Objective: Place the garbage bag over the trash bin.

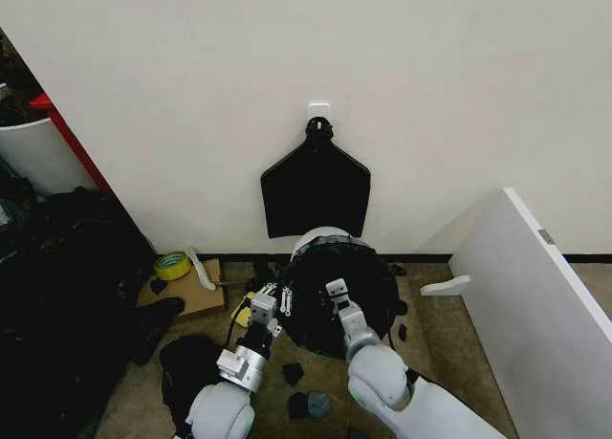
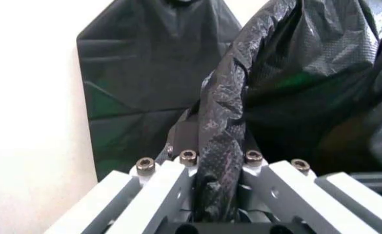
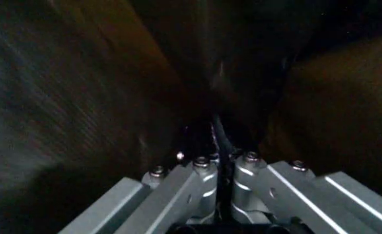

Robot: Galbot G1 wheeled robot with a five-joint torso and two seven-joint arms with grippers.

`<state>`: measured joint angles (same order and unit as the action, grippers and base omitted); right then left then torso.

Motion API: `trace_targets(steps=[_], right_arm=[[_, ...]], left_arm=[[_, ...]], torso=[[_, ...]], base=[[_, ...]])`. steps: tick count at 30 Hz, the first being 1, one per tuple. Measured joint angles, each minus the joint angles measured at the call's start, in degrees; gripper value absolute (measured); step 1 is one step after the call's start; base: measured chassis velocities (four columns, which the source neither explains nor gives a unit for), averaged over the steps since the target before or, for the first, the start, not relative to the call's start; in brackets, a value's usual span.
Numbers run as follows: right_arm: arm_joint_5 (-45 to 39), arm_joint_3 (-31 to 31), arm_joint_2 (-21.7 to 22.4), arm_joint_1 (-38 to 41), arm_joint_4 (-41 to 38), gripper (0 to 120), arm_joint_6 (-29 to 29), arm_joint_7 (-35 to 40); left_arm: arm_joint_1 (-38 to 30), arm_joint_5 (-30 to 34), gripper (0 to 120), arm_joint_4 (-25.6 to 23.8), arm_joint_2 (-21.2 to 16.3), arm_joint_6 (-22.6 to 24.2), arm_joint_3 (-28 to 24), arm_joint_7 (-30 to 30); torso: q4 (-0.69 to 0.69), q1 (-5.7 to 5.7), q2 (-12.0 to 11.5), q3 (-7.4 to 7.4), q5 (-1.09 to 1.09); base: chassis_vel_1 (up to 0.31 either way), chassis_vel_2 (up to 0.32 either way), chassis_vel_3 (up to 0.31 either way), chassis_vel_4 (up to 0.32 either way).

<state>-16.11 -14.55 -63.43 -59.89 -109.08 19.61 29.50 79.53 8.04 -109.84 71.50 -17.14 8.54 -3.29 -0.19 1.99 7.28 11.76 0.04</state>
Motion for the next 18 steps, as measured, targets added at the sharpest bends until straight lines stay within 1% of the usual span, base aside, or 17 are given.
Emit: trace_targets(steps=[2,4,7,10,13,14,18], right_arm=[[0.5,0.0,0.1,-0.1,-0.1,0,-1.0,-0.4],[2.7,0.2,0.0,0.2,0.6,0,-3.6,-1.8],[5.3,0.1,-0.8,1.8,3.4,0,-4.1,-2.2],[5.5,-0.5,-2.1,4.1,6.3,0,-1.3,-0.9],[3.3,-1.1,-2.9,6.2,7.8,0,2.1,1.2],[3.3,-1.1,-2.9,6.2,7.8,0,2.1,1.2],[-1.7,-1.3,-3.3,8.8,8.7,0,6.2,4.2]], left_arm=[[0.0,0.2,3,0.1,0.0,0.1,0.0,0.0],[0.0,0.4,3,0.1,0.0,0.3,-0.1,0.0],[0.3,0.4,3,-0.2,0.2,0.3,-0.3,0.0],[0.6,0.2,3,-0.5,0.3,0.3,-0.2,0.0],[0.7,0.0,3,-0.6,0.3,0.3,-0.1,0.1],[0.7,0.0,3,-0.6,0.3,0.3,-0.1,0.1],[0.8,-0.3,3,-0.6,0.2,0.3,0.0,0.2]], torso=[[0.00,0.00,0.0,0.00,0.00],[0.00,0.00,0.0,0.00,0.00],[0.01,0.00,0.0,0.00,0.00],[0.01,0.00,0.0,0.00,0.00],[0.01,0.00,0.0,0.00,0.00],[0.01,0.00,0.0,0.00,0.00],[0.01,0.00,0.0,0.00,0.00]], base=[[0.000,0.000,0.000,0.000],[0.000,0.000,0.000,0.000],[0.000,0.000,0.000,0.000],[0.000,0.000,0.000,0.000],[0.000,0.000,0.000,0.000],[0.000,0.000,0.000,0.000],[0.000,0.000,0.000,0.000]])
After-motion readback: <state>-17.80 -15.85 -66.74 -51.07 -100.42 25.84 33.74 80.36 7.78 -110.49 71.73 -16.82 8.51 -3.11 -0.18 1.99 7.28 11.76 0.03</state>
